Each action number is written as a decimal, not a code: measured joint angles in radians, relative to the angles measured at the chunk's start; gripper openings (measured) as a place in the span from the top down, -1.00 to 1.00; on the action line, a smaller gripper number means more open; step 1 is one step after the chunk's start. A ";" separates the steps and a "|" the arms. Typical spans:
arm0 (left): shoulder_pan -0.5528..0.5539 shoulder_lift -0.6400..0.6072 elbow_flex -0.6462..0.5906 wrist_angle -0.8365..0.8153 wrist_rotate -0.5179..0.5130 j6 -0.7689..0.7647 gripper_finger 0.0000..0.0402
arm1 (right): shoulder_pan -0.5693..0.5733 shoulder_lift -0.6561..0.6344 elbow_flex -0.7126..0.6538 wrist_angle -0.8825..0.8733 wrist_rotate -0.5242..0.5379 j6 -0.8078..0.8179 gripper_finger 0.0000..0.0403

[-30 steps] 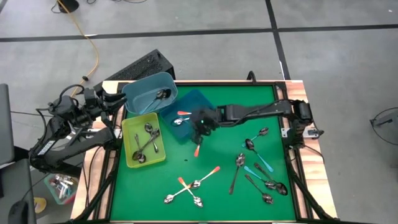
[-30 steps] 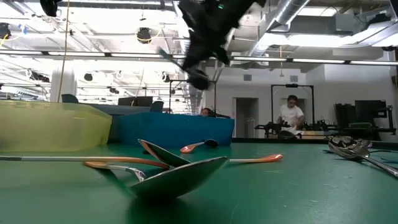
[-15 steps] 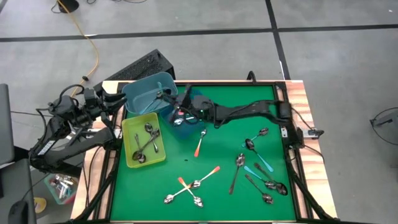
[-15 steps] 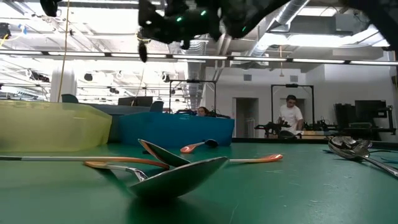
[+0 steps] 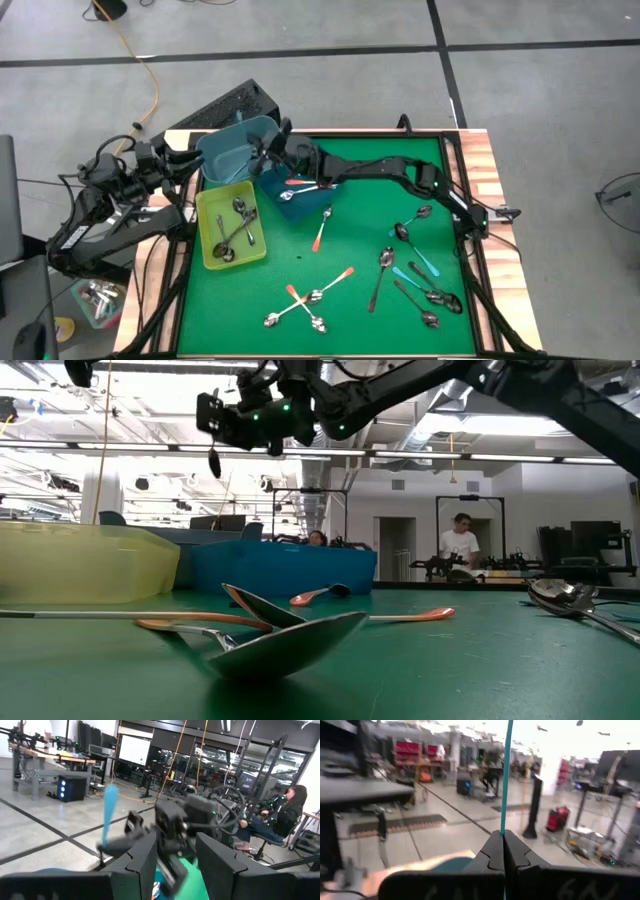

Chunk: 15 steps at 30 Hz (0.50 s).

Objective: Sort silverware by color (type)
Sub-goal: Put the blue spoon into the light blue bin

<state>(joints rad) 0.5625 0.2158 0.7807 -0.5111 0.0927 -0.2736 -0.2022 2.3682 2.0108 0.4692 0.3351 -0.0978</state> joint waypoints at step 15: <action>0.000 0.000 0.000 0.000 -0.002 0.014 0.39 | -0.075 0.156 0.146 0.005 -0.153 0.135 1.00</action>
<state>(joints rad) 0.5625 0.2157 0.7807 -0.5116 0.0902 -0.2599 -0.2774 2.5245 2.1563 0.4744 0.1819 0.0367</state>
